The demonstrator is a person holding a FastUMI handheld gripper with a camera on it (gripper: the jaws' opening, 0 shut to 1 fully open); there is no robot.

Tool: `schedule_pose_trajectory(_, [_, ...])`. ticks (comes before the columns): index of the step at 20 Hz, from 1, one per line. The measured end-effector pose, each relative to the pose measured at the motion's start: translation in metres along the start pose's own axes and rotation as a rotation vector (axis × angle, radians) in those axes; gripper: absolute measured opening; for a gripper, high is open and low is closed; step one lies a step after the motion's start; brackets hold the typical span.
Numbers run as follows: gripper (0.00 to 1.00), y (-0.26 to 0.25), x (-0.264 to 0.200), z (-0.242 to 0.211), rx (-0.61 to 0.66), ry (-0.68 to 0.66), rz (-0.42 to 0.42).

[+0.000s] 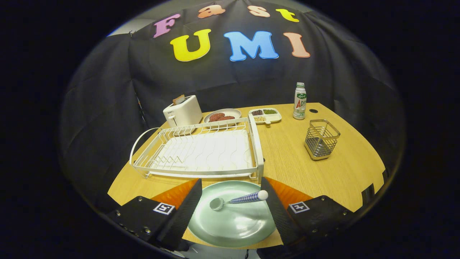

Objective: Take the plate from the dish rack, then take the spoon from the basket and place it into the plate.

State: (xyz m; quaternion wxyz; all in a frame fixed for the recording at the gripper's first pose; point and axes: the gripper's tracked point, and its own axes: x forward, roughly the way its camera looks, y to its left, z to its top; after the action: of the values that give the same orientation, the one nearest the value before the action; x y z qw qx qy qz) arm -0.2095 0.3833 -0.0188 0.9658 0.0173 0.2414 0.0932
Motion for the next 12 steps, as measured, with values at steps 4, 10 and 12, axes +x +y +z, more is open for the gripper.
schedule_pose_trajectory(4, [1.0, 0.001, 0.002, 0.003, 0.006, 0.0, 0.003])
schedule_pose_trajectory(10, [1.0, 0.006, -0.002, 0.023, -0.002, -0.041, 0.007])
schedule_pose_trajectory(12, [1.0, 0.008, -0.005, 0.034, -0.004, -0.061, 0.009])
